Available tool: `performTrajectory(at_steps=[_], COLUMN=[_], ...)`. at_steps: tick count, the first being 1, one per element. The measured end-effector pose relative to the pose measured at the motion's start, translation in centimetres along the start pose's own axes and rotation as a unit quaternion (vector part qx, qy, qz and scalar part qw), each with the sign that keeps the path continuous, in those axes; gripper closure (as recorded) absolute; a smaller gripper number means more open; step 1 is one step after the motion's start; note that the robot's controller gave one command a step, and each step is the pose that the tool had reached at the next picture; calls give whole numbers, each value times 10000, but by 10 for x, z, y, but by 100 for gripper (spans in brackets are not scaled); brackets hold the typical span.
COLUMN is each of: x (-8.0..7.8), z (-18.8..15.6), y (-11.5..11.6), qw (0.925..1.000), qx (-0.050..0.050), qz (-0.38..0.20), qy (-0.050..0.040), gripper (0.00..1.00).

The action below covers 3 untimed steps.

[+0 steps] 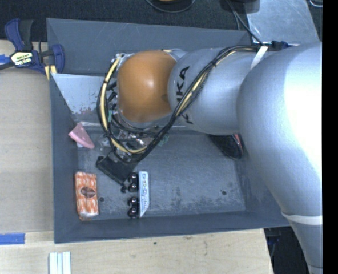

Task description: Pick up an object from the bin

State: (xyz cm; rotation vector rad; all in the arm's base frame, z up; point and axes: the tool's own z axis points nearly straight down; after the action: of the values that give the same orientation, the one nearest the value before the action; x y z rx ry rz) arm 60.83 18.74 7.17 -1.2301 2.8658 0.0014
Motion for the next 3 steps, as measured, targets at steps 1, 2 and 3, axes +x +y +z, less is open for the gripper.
performTrajectory(at_steps=[1, 2, 3], x=[0, 31, 31], z=[0, -1, -1], y=[0, -13, -1], qw=[10000, 9998, 9998], qx=[-1, 10, 11], qz=[1, -214, -203], qy=[2, -39, -23], gripper=[100, 100, 100])
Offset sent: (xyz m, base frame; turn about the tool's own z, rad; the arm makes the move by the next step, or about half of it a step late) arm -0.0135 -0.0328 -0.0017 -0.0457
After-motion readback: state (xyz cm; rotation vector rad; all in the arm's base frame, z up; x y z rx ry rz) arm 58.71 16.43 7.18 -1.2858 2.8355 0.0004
